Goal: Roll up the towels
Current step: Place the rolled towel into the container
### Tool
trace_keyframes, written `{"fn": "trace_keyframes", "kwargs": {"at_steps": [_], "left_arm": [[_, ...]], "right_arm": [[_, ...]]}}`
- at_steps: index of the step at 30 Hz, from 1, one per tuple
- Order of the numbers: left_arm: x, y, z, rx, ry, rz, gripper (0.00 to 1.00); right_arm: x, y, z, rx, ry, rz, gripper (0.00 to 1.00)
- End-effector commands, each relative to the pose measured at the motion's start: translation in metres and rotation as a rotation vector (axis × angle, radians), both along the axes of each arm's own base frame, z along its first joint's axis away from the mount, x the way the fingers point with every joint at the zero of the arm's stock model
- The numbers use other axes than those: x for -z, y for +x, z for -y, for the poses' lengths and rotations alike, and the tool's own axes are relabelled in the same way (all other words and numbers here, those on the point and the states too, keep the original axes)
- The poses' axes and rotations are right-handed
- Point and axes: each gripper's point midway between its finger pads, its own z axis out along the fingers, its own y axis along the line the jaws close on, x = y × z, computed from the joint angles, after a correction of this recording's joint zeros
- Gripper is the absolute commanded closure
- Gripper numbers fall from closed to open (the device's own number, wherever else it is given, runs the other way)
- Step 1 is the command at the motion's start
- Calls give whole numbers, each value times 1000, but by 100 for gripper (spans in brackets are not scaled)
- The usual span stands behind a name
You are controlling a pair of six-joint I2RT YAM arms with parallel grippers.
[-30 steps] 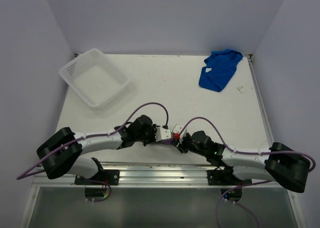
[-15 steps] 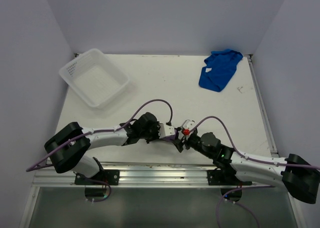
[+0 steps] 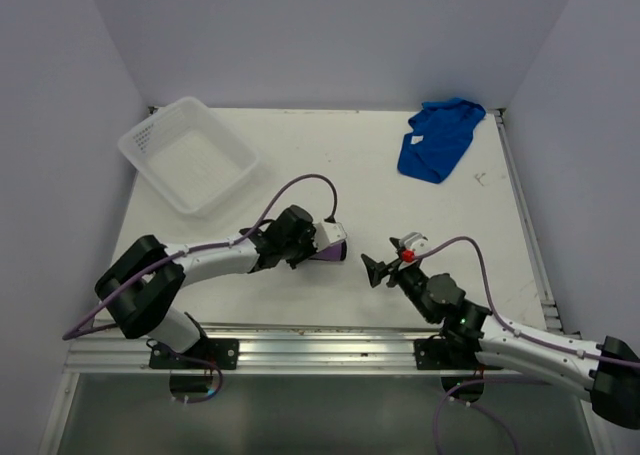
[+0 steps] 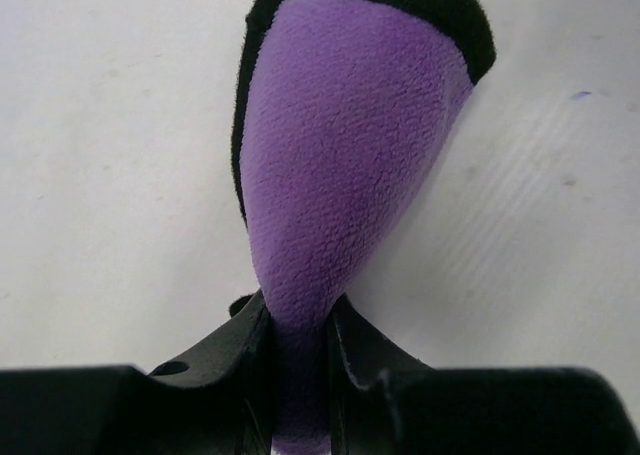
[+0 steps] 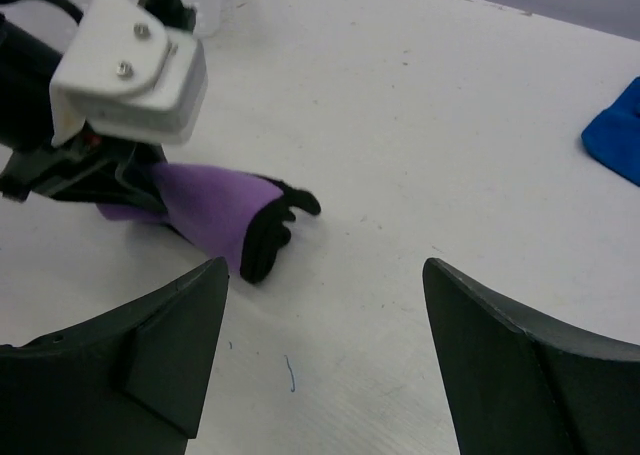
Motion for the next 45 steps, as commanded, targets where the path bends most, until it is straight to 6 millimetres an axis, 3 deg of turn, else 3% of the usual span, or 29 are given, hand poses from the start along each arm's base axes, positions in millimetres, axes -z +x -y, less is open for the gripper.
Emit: {"fn": "trace_keyframes", "kwargs": {"at_steps": [1,6,12,13,14,18,23,26,31,34,45], "left_arm": [[-37,43,-18,-200,-32,57,100],[-52,71,-37,-343,9,77,100],[-113,119,-53,-524,-56,160,100],[-135,137,-60,-573,-98,191,100],[-145,142,-67,-613,-108,198,100],[-197,183,-104,-796,-159,297,100],[-209,214,-169,-1012,-154,328,100],[-197,224,-208,-1132,-123,320,100],[-155,225,-265,-1306,-72,238,100],[-129,223,-280,-1345,-50,187,100],[-46,192,-289,-1390,27,31,100]], "right_arm": [[5,7,9,80,-5,-23,18],[11,9,7,84,-39,-52,18],[14,9,5,80,-40,-63,18],[16,9,5,81,-46,-69,18],[16,9,4,79,-48,-70,18],[20,9,1,71,-61,-83,18],[23,8,-2,56,-70,-94,18],[26,8,-4,52,-76,-100,18],[31,9,-7,44,-98,-111,18],[35,9,-9,42,-117,-119,18],[38,11,-11,39,-138,-124,18]]}}
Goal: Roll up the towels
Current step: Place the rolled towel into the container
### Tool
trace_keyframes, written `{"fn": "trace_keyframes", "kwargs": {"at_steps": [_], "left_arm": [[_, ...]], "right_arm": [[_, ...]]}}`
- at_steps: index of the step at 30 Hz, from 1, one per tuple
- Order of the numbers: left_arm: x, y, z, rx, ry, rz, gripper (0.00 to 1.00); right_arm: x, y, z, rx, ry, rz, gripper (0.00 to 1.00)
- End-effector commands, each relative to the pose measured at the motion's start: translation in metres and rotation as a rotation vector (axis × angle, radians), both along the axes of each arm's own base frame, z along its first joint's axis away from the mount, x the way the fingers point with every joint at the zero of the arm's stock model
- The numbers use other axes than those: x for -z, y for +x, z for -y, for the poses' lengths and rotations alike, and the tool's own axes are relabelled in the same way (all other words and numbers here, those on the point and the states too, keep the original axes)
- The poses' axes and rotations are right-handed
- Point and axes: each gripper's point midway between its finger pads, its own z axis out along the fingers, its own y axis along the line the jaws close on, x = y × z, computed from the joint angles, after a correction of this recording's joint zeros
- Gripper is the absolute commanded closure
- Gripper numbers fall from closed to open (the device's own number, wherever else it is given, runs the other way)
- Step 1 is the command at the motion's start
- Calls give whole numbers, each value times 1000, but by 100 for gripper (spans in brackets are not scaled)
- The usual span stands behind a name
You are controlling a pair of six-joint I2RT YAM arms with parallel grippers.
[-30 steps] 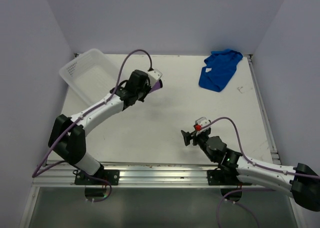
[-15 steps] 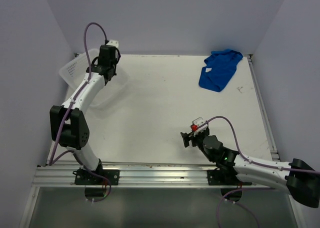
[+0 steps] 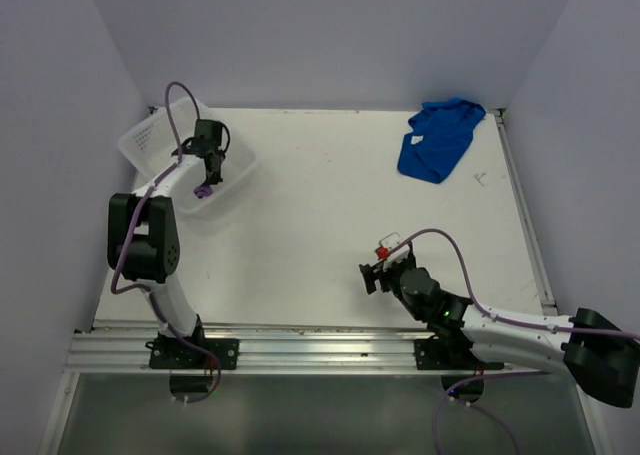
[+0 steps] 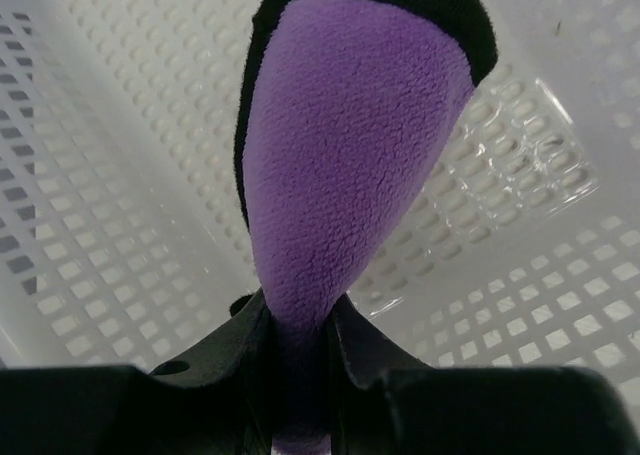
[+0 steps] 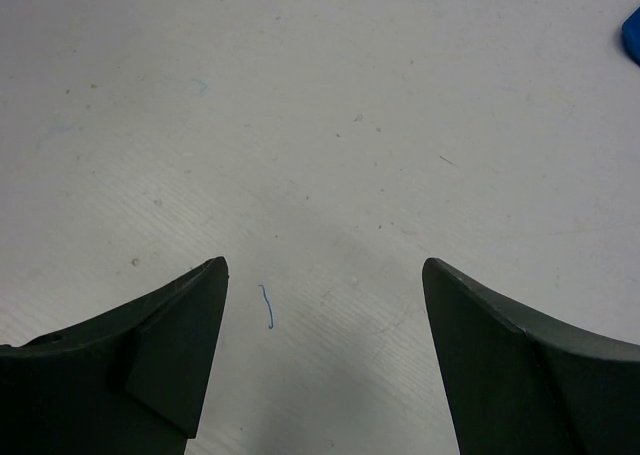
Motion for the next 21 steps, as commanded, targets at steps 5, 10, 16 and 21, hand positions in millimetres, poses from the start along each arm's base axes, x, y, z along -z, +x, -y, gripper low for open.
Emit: {"fn": "trace_keyframes", "kwargs": {"at_steps": [5,10,16,21], "left_arm": [[29,-1,-4,-32,-48,-6,100],[38,3,-1,-23,-62,-32,100],[32,4,-4,-27,-54,-17,84],[22,4,-8,-40,-48,9,61]], "right_arm": [[-23,7,-13,-1,63,35,18],[-23,8,-11,8,62,37,18],[-22,8,-13,1,55,36,18],[-21,8,-13,1,52,34,18]]}}
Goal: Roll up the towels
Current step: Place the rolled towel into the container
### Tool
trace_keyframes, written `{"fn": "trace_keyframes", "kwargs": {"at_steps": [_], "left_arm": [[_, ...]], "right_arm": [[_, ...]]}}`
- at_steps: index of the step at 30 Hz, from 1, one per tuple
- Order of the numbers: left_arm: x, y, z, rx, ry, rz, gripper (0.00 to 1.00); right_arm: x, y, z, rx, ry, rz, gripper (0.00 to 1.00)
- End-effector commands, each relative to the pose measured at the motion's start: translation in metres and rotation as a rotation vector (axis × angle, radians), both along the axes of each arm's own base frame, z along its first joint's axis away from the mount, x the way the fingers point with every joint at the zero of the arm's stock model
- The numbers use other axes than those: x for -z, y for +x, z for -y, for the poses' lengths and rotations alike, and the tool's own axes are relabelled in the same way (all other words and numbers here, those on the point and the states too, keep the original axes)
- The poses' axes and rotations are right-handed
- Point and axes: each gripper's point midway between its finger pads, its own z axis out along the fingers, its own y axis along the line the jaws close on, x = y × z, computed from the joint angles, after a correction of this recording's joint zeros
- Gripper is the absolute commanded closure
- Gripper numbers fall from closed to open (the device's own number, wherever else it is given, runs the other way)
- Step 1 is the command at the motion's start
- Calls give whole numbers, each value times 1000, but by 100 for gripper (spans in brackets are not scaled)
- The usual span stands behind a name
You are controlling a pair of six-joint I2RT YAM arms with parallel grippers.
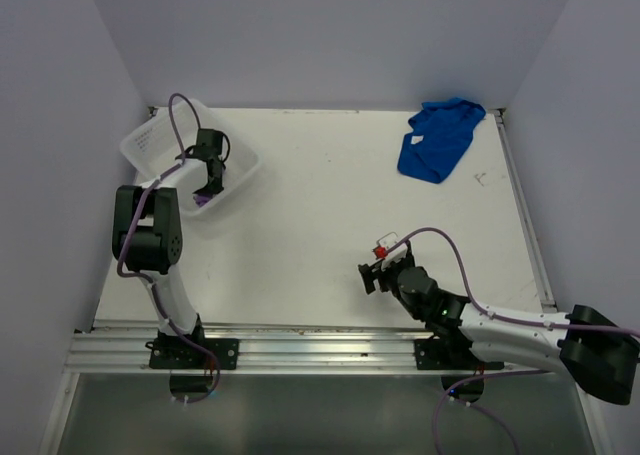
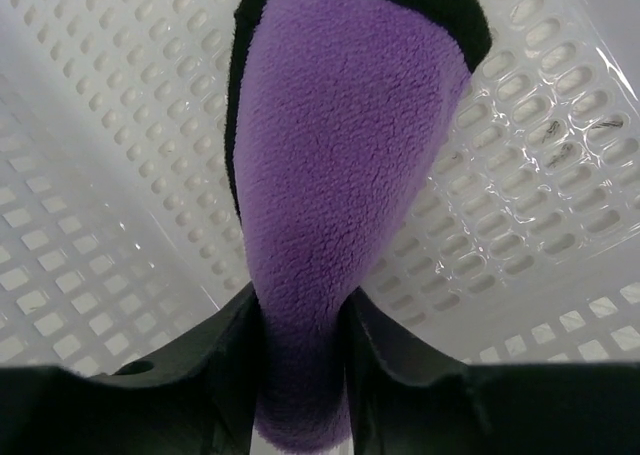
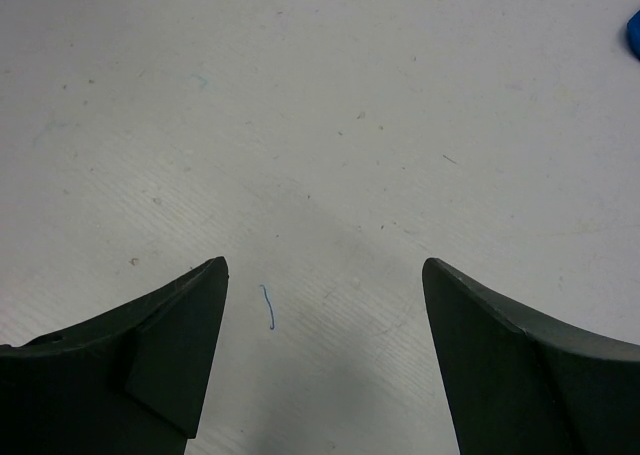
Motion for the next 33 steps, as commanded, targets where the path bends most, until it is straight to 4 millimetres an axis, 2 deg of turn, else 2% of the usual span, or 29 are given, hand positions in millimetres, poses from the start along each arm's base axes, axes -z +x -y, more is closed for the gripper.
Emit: {"fn": "trace_keyframes", "kwargs": {"at_steps": [1,7,11,19,22,25,27,28,29,30,32,33], "left_arm": [[-29,17,-5,-27,-13,102,59],[-34,19,-5,-27,-19,121,43],[-56,23,-7,-34,-8,173,22],[-92,35,-10,-41,-5,246,0],[-111,38,-11,-43,-3,289,0],[-138,39,-10,-45,-13,359,0],[-167,34,-7,-34,-28,441,0],[-180,35,-4,-23,-40,492,0],[-198,27,-1,-11,-52,540,0],[-207,24,2,-1,-61,566,0],[-227,12,12,35,-81,617,0],[-231,6,17,46,-87,629,0]], "right_arm": [[-24,7,-11,1,68,43,18],[-23,7,-12,0,68,41,18],[-21,6,-14,-9,65,35,18],[-19,7,-15,-7,59,31,18],[-19,9,-15,-1,56,31,17],[-17,11,-14,14,44,26,17],[-13,12,-13,31,22,6,17],[-17,16,-13,52,26,5,17],[-10,17,-10,64,-4,-18,17],[-19,22,-12,96,16,-20,16],[-17,26,-3,165,-18,-55,8],[-30,32,-6,199,13,-56,7]]}}
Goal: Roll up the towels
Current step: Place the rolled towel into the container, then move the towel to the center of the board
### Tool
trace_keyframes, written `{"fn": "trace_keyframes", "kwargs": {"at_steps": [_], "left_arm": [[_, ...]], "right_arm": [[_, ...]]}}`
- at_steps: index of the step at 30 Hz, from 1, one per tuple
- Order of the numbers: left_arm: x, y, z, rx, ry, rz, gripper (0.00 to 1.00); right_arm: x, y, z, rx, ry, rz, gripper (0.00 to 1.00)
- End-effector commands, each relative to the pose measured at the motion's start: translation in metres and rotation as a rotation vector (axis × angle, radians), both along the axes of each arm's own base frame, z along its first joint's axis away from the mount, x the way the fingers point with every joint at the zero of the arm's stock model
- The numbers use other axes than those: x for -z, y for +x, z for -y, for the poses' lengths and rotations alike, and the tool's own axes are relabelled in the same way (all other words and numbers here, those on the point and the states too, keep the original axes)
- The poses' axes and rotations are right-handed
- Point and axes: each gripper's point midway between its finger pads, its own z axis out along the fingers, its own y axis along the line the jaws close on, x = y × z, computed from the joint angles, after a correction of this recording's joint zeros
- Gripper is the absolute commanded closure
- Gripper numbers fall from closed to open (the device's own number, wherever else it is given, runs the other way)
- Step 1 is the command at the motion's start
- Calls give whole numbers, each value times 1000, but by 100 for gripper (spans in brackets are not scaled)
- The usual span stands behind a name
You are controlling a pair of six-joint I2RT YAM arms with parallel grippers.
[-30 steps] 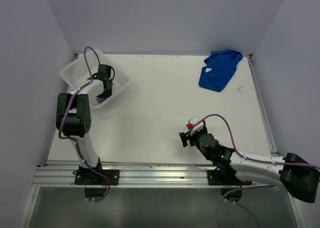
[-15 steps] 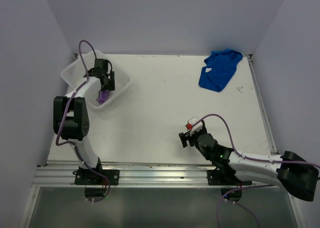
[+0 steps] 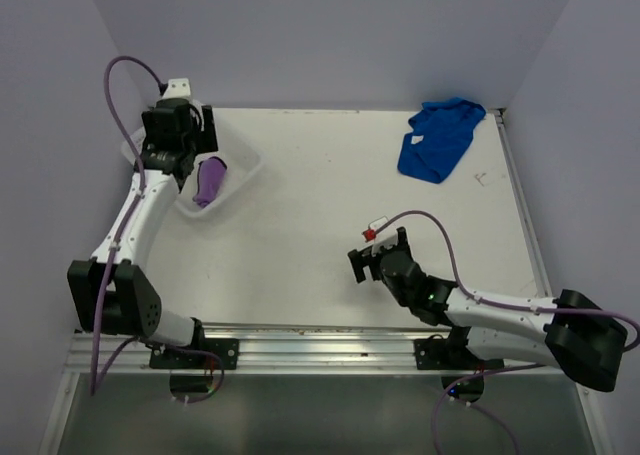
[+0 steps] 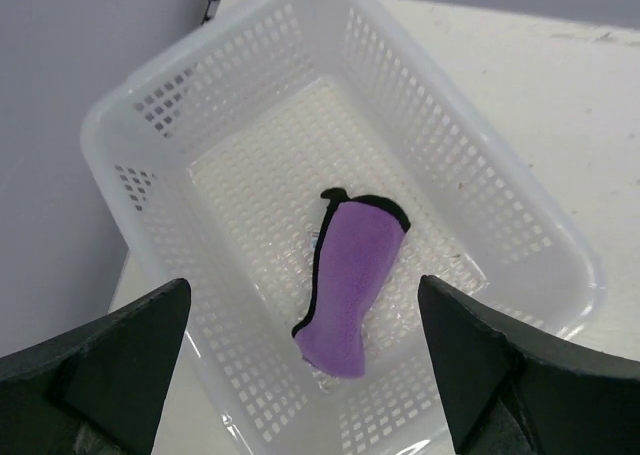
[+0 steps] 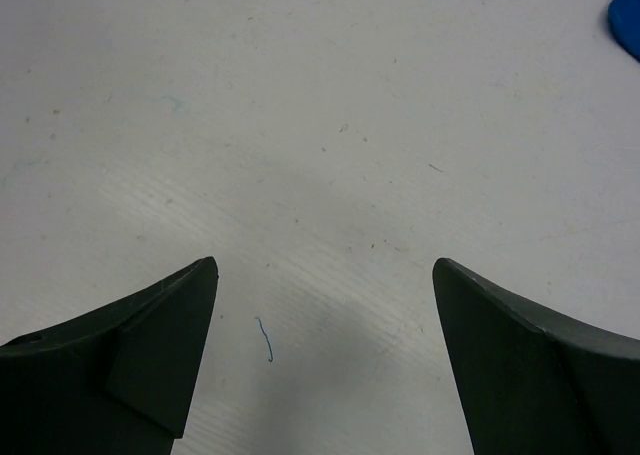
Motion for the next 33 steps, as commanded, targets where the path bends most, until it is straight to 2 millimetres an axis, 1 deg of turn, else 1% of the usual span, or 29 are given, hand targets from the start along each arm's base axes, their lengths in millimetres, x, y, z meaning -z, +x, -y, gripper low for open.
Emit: {"fn": "trace_keyframes", "kwargs": {"at_steps": [1,2,3,4,5,6,7,8,9,10,11,12,13,14,15,16,18,19,20,21,22,23,25,27,28,29,30,32,33], "left_arm": [[-55,-18,21,66,-39,181,0],[-56,-25,32,94,-44,192,0],[-57,-32,42,120,-55,209,0],[-60,-43,54,169,-73,248,0],[-60,-50,73,226,-86,258,0],[-58,-57,82,256,-99,264,0],[-54,-70,94,311,-122,278,0],[-51,-77,104,348,-140,282,0],[-49,-83,107,363,-167,289,0],[-46,-93,113,404,-187,306,0],[-45,-97,113,412,-191,313,0],[-43,-102,113,414,-195,316,0],[-39,-107,112,417,-197,324,0],[-37,-110,112,424,-198,326,0],[-35,-111,112,425,-194,321,0],[-37,-112,111,419,-193,322,0],[-39,-111,115,433,-207,324,0],[-37,-111,120,455,-220,318,0],[-35,-111,122,464,-225,309,0],[-34,-111,124,467,-236,304,0],[-32,-111,127,480,-243,295,0],[-31,-110,130,487,-244,289,0],[-29,-111,135,506,-244,272,1],[-29,-111,139,521,-249,267,0],[-28,-111,141,528,-251,264,0],[-26,-111,143,534,-252,257,0],[-22,-111,145,538,-253,241,0],[-19,-110,147,543,-253,228,0],[-17,-109,148,544,-253,220,0]], "right_arm": [[-29,21,8,160,38,-11,6],[-34,26,8,174,52,-17,4],[-48,34,4,194,99,-19,4],[-53,45,11,233,113,-26,4],[-53,48,8,220,122,-58,4],[-64,60,3,234,148,-64,4],[-62,72,17,288,128,-95,4],[-63,80,19,305,122,-119,4],[-91,98,16,330,165,-96,4],[-72,108,38,407,96,-170,5],[-75,117,45,439,99,-190,5],[-93,133,48,471,141,-181,7],[-87,146,69,541,130,-206,13],[-86,154,77,572,138,-213,16],[-97,167,90,618,164,-195,23],[-88,175,96,648,144,-207,28],[-93,191,105,688,131,-189,37],[-89,200,115,724,112,-183,38],[-72,208,116,731,68,-211,39],[-75,222,119,741,65,-205,39],[-68,227,120,748,38,-223,39],[-55,243,117,743,6,-244,39],[-41,255,111,707,-13,-279,39],[-18,272,106,686,-49,-319,38],[-8,273,106,687,-75,-347,38],[-10,283,105,685,-74,-341,38],[8,286,106,687,-95,-371,38],[11,295,107,686,-91,-371,38],[21,297,112,691,-96,-390,38]]}}
